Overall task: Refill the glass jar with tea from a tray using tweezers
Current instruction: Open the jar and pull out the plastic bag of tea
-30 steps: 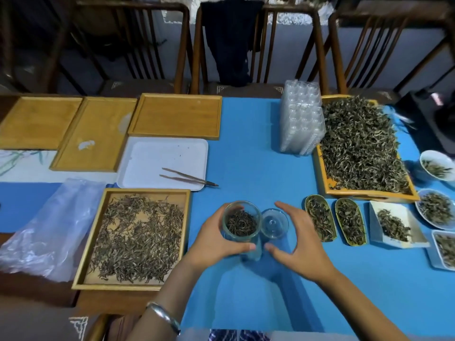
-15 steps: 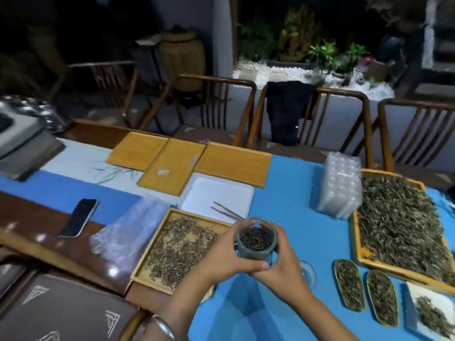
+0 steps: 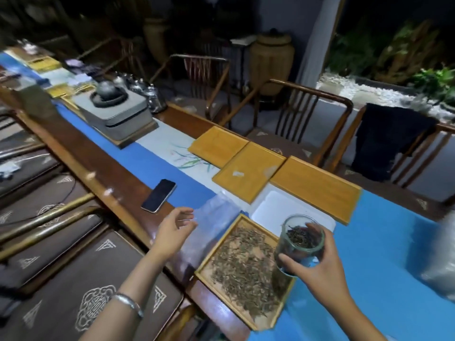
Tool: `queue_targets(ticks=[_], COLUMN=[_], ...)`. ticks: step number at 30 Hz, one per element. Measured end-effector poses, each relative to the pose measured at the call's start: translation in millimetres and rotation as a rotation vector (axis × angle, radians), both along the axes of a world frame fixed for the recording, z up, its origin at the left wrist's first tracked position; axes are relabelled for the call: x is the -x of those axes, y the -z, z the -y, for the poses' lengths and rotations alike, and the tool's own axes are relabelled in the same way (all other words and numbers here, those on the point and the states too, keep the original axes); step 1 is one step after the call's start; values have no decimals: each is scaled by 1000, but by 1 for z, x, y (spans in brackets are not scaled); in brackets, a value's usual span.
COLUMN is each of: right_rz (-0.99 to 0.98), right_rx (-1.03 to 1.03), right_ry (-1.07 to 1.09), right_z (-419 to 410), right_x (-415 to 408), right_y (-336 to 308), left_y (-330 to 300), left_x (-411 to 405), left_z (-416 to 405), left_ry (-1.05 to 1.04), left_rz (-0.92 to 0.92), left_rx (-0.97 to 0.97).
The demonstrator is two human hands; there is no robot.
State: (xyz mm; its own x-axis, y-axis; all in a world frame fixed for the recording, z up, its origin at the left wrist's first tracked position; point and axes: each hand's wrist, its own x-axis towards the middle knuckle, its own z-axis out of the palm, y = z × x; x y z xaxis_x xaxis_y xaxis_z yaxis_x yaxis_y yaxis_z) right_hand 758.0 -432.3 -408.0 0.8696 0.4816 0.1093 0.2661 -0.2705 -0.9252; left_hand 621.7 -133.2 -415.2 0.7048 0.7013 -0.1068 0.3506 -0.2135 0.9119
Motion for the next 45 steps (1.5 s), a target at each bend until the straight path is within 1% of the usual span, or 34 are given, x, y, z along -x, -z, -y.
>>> queue_targets(ticks=[3, 5, 6, 8, 10, 12, 17, 20, 24, 26, 28, 32, 34, 38, 43, 45], right_rz=[-25, -30, -32, -48, -71, -77, -82, -83, -82, -85, -87, -87, -78, -82, -71, -77], right_rx=[22, 41, 49, 60, 76, 95, 144, 159, 161, 156, 153, 161, 167, 170, 134, 102], right_ry=[3, 9, 17, 35, 53, 65, 76, 88, 94, 96, 94, 94, 91, 99, 109, 127], right_z=[-29, -47, -56, -71, -84, -94, -111, -116, -116, -116, -117, -116, -114, -106, -91, -80], right_x=[-4, -6, -8, -10, -12, -14, -14, -11, -7, -6, -4, 1, 3, 9, 17, 22], right_y=[5, 8, 11, 15, 19, 24, 30, 33, 34, 34, 35, 37, 38, 36, 18, 5], left_y=[12, 23, 29, 43, 56, 67, 86, 90, 95, 101, 107, 115, 110, 85, 37, 18], left_x=[5, 10, 11, 10, 5, 0, -10, -10, 5, 10, 9, -3, -10, -19, -33, -41], left_z=[-49, -75, -84, -97, -106, -111, -120, -126, -137, -136, -132, -117, -109, -91, -61, -42], left_ry=[-5, 103, 175, 289, 335, 330, 222, 281, 405, 410, 344, 249, 221, 240, 179, 189], left_rz=[-95, -196, -245, -295, -280, -241, -174, -197, -182, -187, -186, -217, -199, -113, 9, 48], left_rx=[-169, -270, -279, -221, -116, -40, 76, 62, 230, 247, 276, 168, 154, 175, 294, 327])
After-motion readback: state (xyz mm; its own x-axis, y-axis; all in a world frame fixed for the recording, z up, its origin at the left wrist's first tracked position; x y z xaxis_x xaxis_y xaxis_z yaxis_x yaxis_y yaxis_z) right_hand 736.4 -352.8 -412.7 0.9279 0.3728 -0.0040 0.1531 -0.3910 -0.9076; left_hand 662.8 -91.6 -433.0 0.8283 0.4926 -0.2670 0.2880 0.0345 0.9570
